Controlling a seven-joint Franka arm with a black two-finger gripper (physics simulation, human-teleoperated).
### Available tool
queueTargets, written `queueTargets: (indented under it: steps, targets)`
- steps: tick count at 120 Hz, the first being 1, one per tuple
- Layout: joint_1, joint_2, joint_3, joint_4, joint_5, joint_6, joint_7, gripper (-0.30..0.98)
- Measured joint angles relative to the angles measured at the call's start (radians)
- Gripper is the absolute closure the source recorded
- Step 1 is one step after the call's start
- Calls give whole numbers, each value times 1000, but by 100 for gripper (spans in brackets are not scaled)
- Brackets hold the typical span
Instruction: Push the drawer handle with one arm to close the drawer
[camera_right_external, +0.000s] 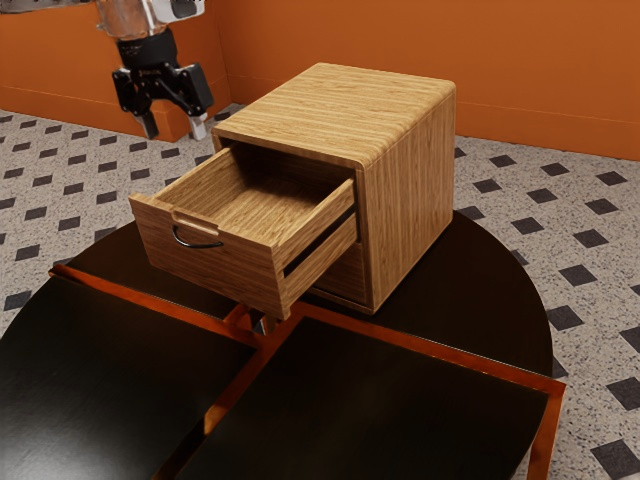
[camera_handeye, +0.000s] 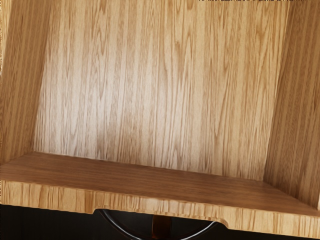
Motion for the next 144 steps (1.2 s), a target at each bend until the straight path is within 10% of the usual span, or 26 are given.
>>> queueTargets:
  steps: [12,50,87,144]
  targets:
    - [6,-50,-7,-53,8,-12,-8,0]
    - [7,-917,-125,-1116,106,205,-77,21]
    - [3,-776,-81,-1189,149,477,-111,64]
    - [2,-415,-107,-916,145,689,-105,75]
